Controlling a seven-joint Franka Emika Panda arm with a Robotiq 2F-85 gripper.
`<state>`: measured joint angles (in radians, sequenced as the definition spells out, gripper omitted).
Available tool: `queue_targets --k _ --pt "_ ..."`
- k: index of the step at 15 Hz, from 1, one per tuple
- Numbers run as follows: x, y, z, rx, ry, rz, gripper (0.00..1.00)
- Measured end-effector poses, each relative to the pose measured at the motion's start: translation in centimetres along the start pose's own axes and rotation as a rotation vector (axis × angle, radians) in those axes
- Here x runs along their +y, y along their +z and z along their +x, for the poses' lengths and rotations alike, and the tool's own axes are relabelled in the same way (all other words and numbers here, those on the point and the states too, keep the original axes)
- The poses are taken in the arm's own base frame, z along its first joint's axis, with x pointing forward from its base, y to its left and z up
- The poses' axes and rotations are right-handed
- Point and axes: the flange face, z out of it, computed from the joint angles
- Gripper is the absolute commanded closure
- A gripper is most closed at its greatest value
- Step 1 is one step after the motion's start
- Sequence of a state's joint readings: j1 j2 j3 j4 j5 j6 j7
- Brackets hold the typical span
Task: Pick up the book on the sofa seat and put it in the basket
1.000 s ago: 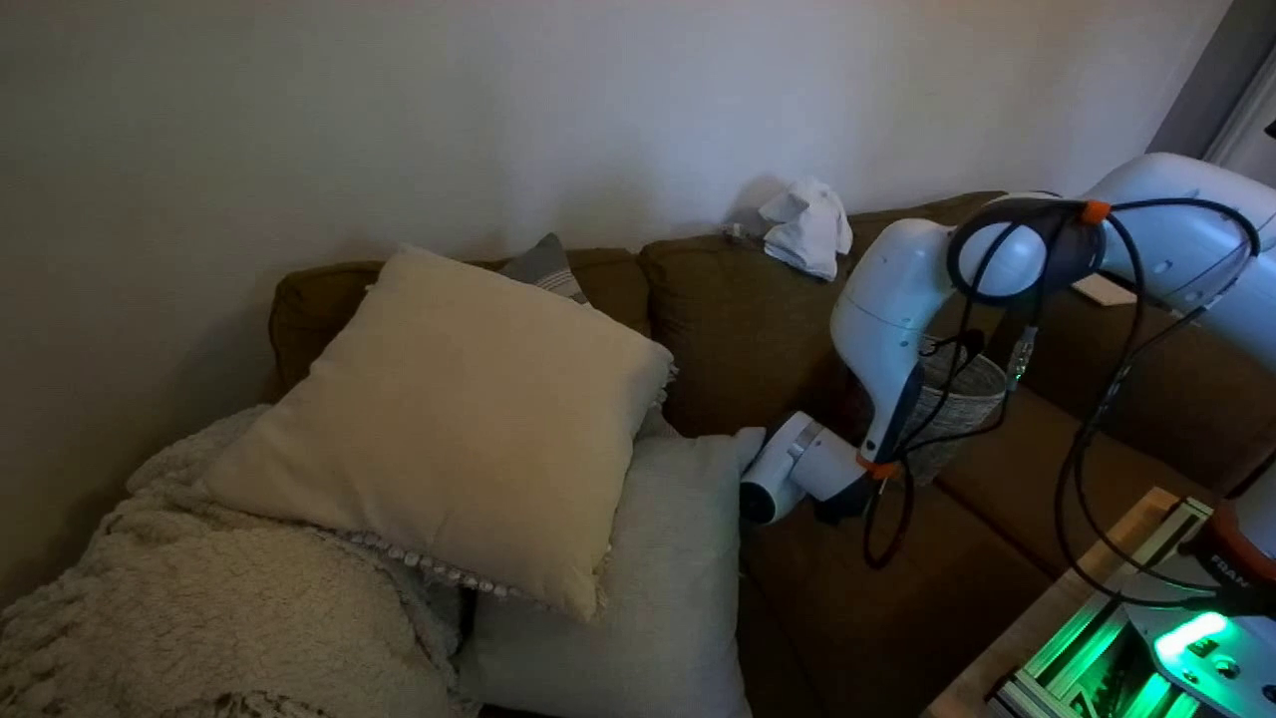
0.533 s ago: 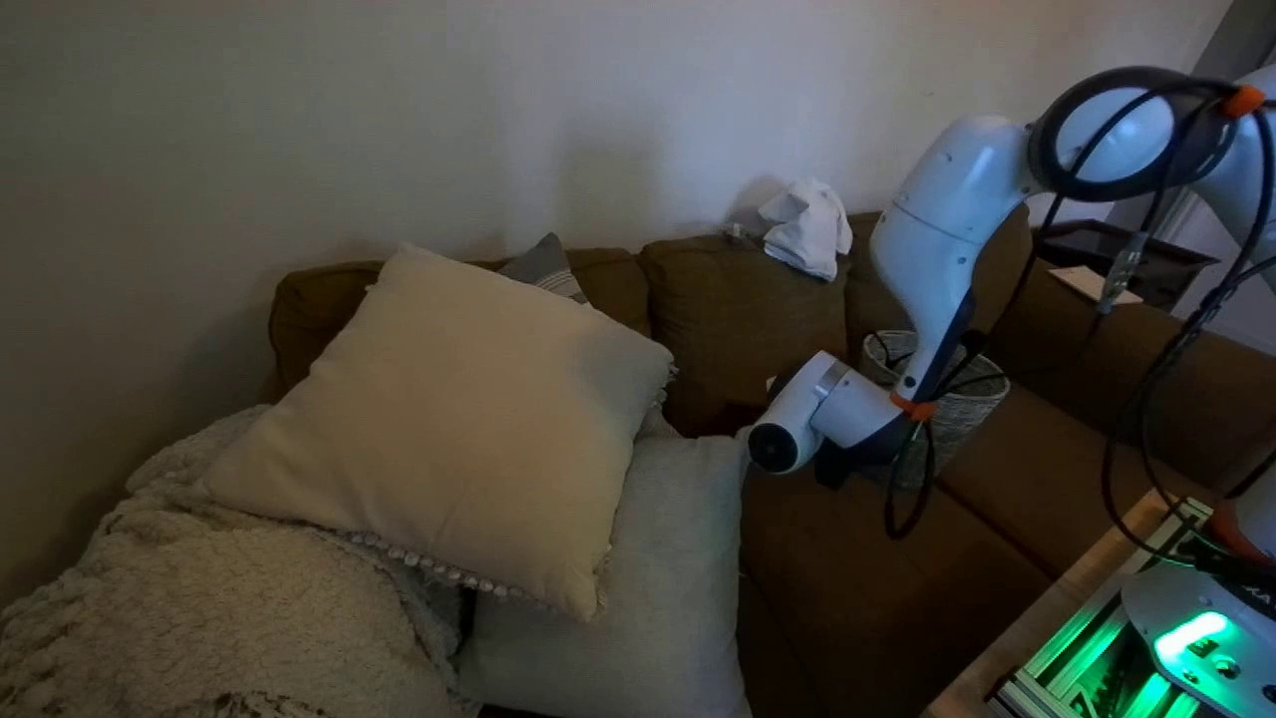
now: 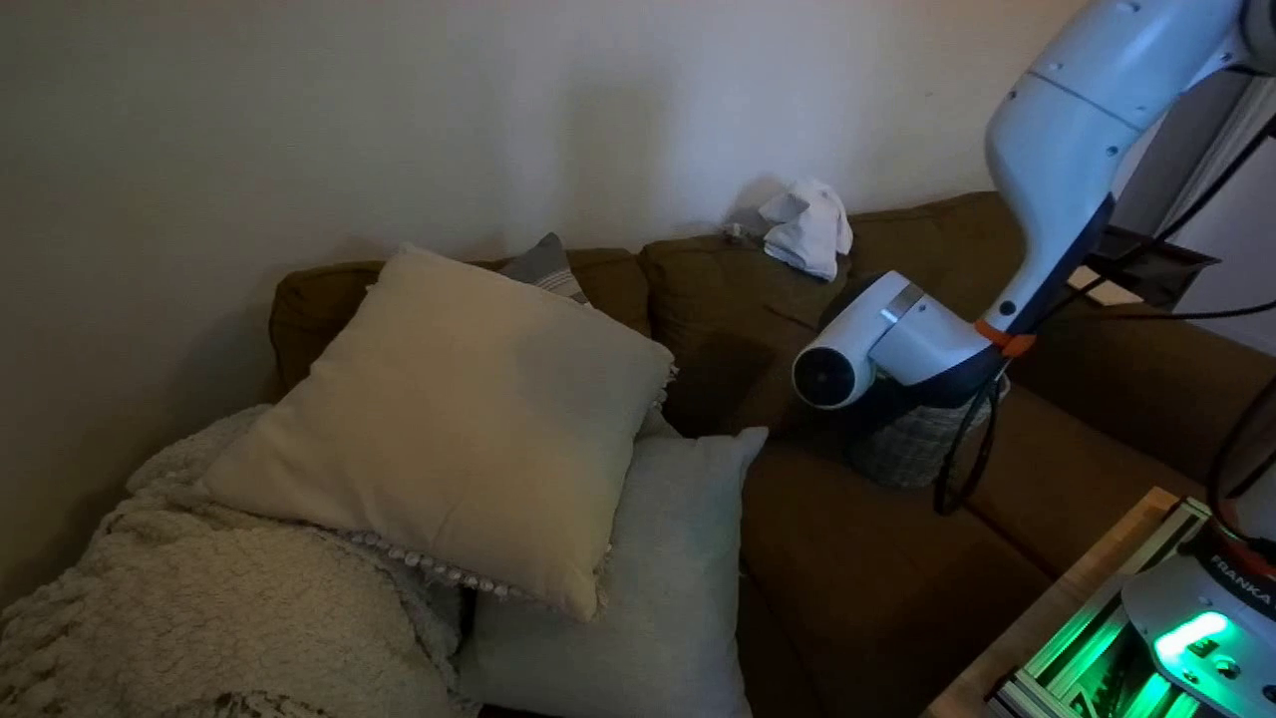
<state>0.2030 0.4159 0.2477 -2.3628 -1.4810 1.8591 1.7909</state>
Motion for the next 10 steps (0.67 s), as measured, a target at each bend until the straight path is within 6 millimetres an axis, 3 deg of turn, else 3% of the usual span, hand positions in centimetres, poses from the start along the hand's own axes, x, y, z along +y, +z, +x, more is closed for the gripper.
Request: queue_targets --k 2,3,4,7,10 --pt "3.4 -0.7 0.2 -0.029 0.045 -0.041 0.90" --pt "4.5 -1.0 0.2 -0.031 0.056 -0.049 0.97" --pt "5.2 -1.1 0.1 -0.030 0.061 -0.053 0.97" --pt "4.9 -1.3 0.2 -0.084 0.094 -0.029 0.97" --pt "5.8 -0.3 1.9 -0.199 0.192 -0.023 0.97"
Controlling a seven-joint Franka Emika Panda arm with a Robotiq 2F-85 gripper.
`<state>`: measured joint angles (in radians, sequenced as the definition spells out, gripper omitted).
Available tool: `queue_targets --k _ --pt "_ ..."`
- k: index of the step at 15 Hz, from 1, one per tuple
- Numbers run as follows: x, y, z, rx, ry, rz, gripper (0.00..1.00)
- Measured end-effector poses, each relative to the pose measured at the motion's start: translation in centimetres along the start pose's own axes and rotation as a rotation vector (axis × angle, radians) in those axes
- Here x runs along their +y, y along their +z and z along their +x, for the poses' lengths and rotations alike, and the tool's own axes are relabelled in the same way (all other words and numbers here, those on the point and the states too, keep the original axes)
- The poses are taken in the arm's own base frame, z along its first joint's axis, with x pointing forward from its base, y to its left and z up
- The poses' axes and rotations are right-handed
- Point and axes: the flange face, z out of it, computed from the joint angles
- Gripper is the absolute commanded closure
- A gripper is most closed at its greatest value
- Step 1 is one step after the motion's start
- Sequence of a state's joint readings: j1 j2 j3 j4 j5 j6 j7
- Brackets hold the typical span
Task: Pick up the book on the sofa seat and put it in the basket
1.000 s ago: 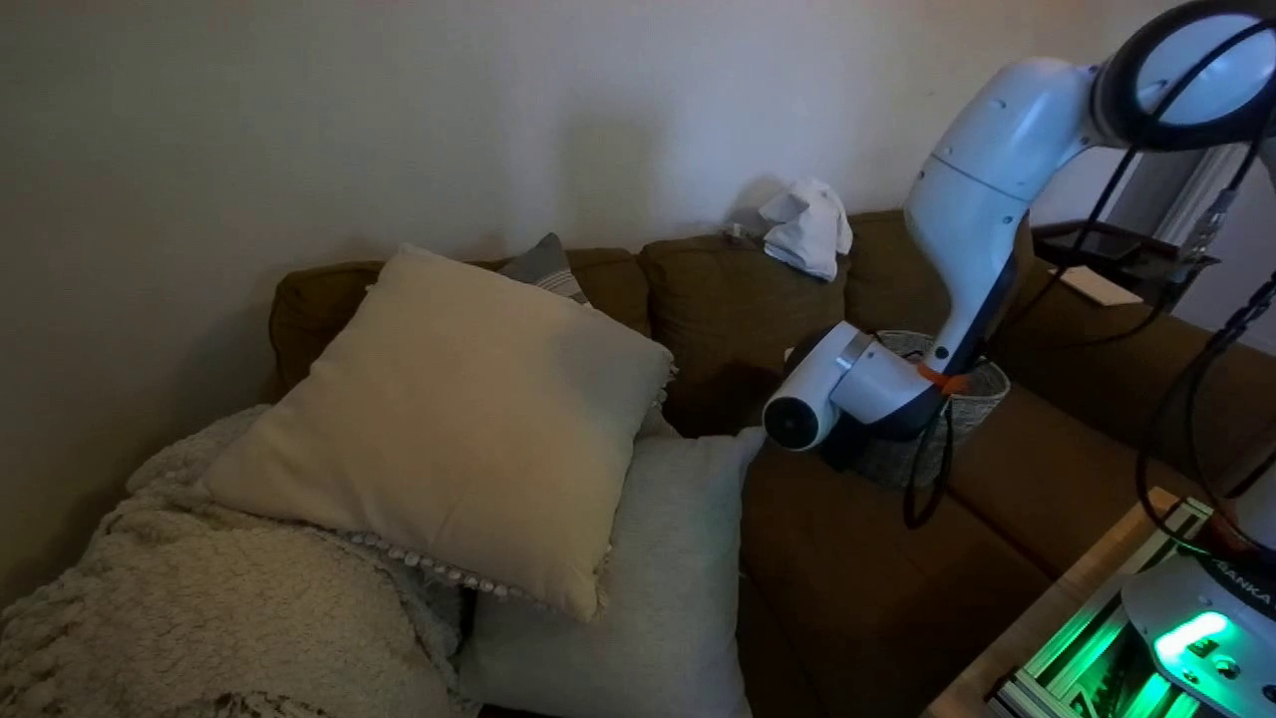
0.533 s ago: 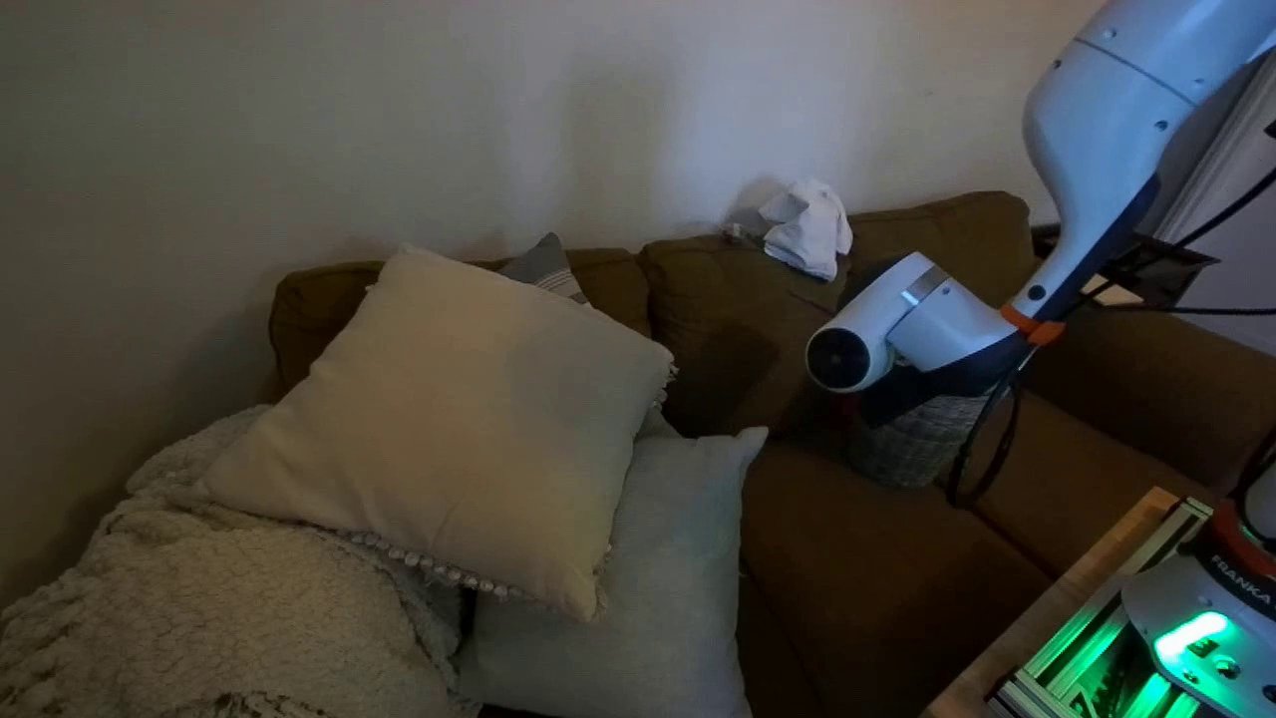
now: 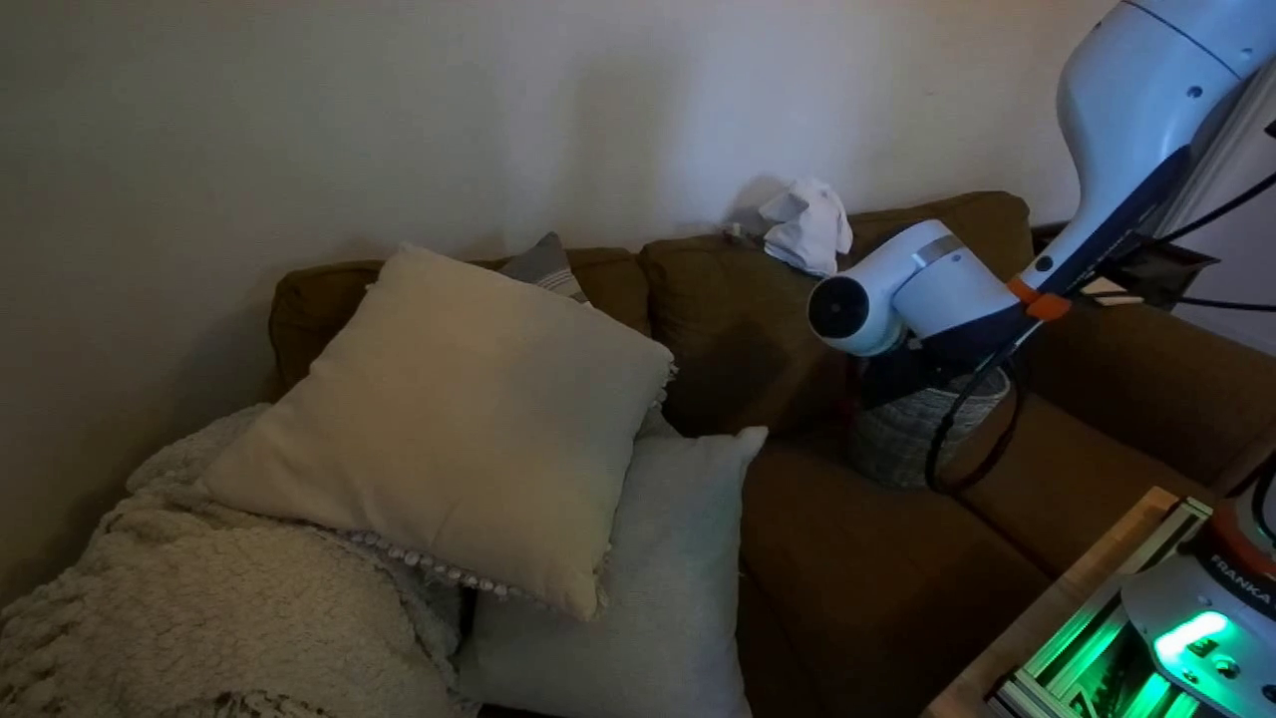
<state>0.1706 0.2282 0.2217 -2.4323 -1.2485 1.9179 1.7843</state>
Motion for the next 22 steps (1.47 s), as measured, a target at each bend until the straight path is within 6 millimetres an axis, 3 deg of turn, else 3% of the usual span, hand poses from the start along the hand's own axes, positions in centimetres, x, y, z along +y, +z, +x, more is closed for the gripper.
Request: queue_targets --k 3,6,9,13,18,19,20,22 --pt "3.0 3.1 3.9 -0.131 0.101 -0.011 0.97" --pt "7.8 6.5 8.6 -0.270 0.199 -0.007 0.97" --pt "11.8 9.0 12.2 -0.417 0.163 0.041 0.97" --pt "13.6 12.0 13.2 -0.534 -0.001 0.131 0.97" --pt "16.1 16.9 12.3 -0.721 -0.150 0.184 0.97" --pt "16.5 17.9 12.0 -0.757 -0.168 0.179 0.65" --pt "16.6 18.8 11.6 -0.794 -0.186 0.175 0.63" --pt "16.2 20.3 10.9 -0.855 -0.212 0.160 0.50"
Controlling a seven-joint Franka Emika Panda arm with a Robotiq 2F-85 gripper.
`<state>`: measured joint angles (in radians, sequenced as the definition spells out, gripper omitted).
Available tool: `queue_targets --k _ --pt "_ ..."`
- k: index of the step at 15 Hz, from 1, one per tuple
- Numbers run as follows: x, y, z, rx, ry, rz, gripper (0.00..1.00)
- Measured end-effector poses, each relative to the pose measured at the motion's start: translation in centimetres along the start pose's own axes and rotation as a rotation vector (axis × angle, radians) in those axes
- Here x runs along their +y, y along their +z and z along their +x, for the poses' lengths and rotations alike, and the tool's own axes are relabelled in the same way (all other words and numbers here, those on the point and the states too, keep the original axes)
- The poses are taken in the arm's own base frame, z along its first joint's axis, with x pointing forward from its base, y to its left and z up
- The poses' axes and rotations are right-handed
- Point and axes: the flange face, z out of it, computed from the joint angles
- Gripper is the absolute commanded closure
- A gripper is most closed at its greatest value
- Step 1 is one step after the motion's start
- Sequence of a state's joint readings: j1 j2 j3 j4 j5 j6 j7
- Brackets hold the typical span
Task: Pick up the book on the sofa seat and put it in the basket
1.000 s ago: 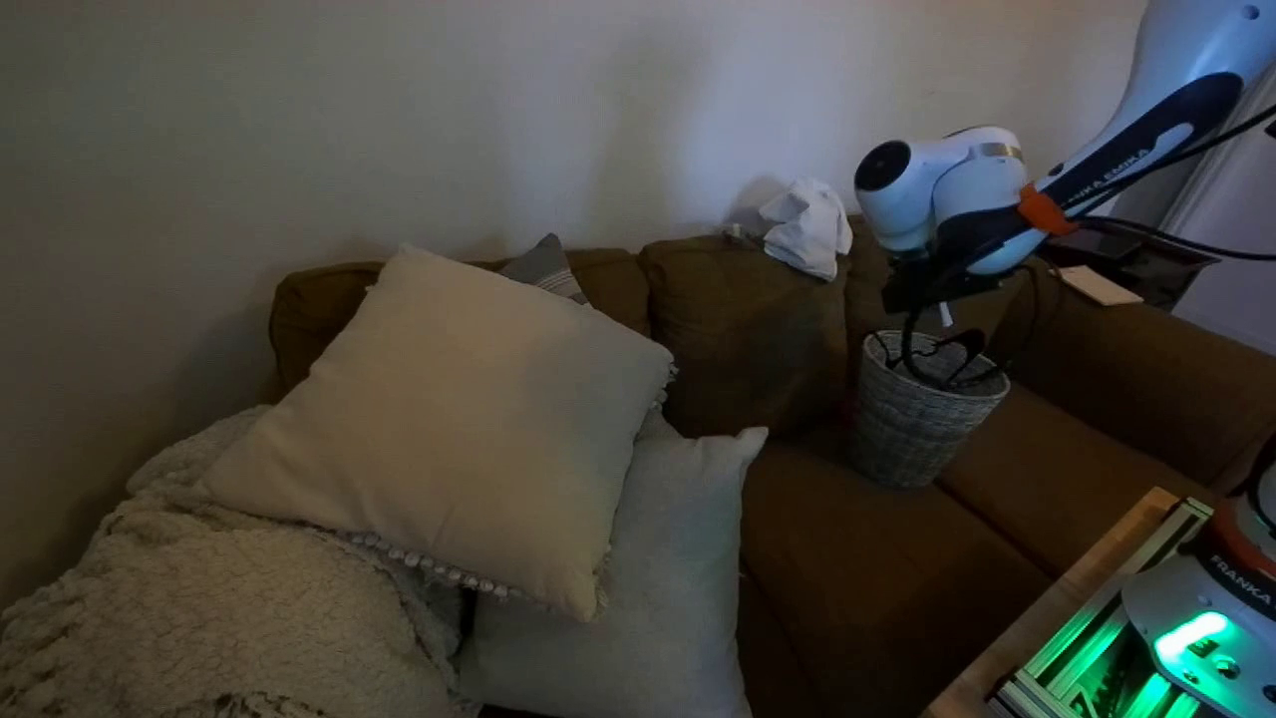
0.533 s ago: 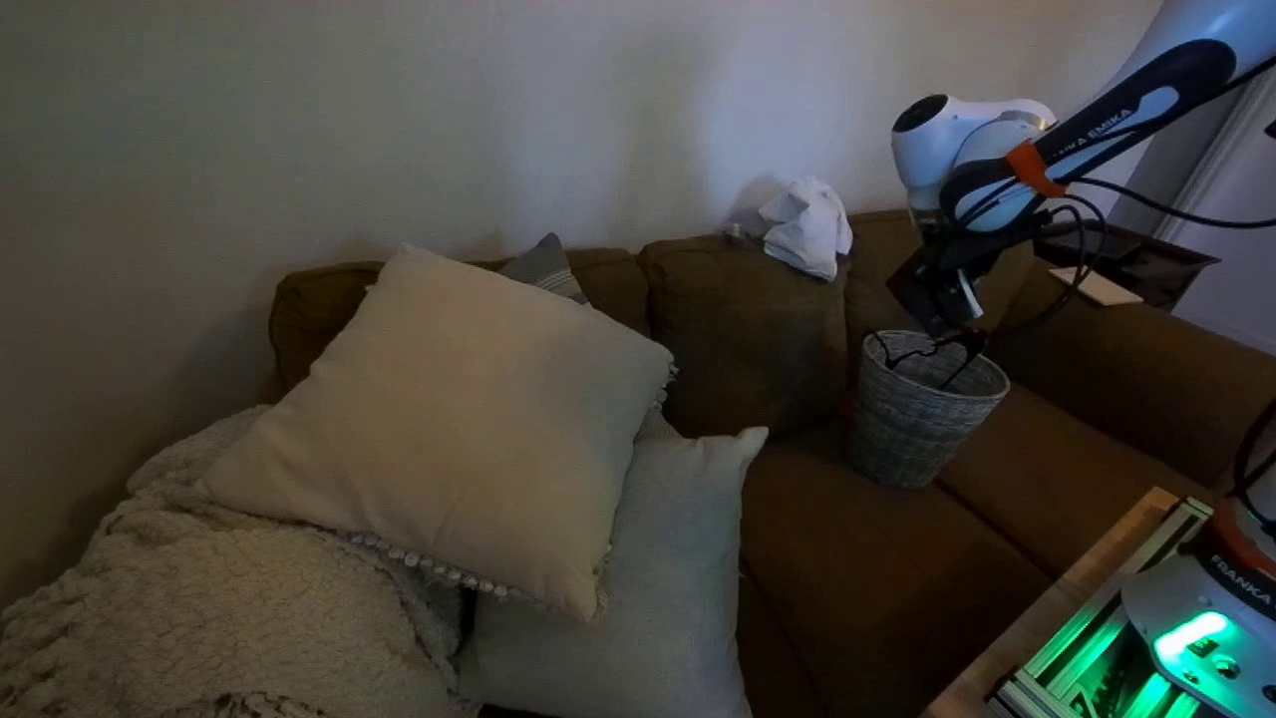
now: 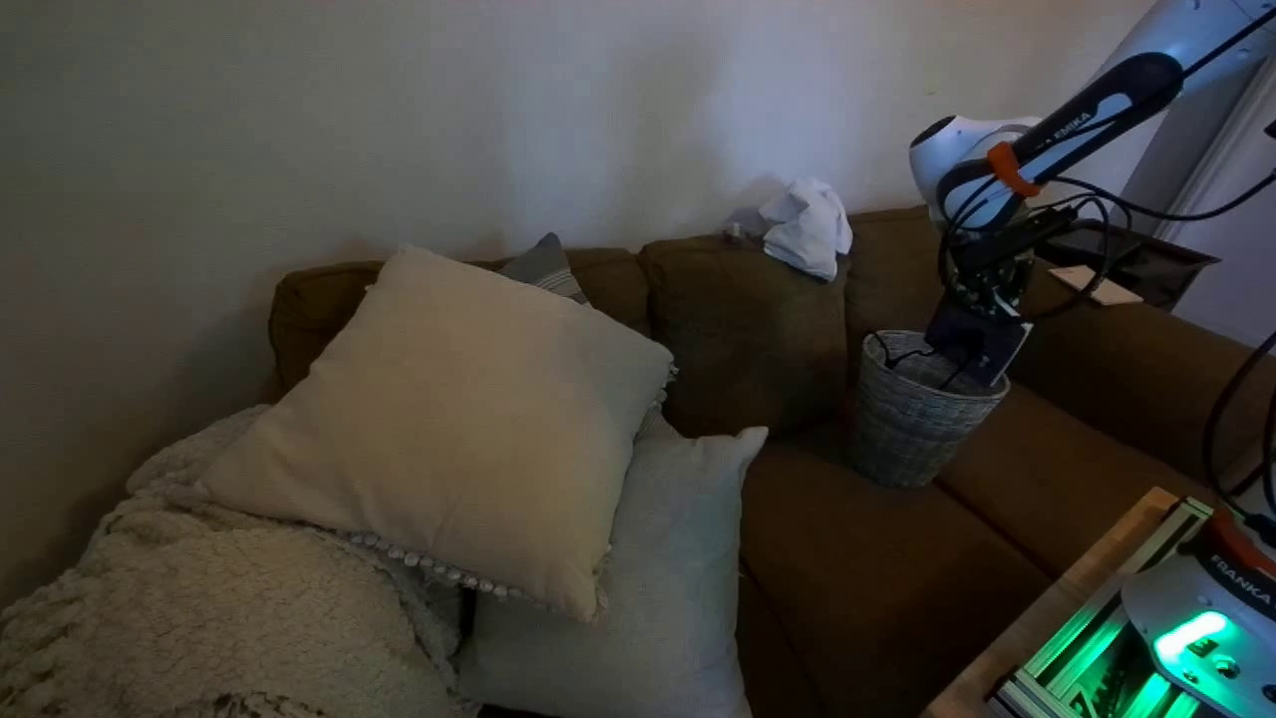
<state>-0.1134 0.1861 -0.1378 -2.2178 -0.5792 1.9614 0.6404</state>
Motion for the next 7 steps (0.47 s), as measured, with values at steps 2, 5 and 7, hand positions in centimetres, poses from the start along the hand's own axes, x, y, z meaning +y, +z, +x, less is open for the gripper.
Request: queue_targets --k 2,5,7 --pt "-0.5 0.5 0.7 -0.027 0.008 -0.003 0.35" --pt "-0.7 -1.5 1.0 0.007 0.036 0.012 0.12" --pt "-0.6 -4.3 0.4 0.072 0.061 0.042 0.22"
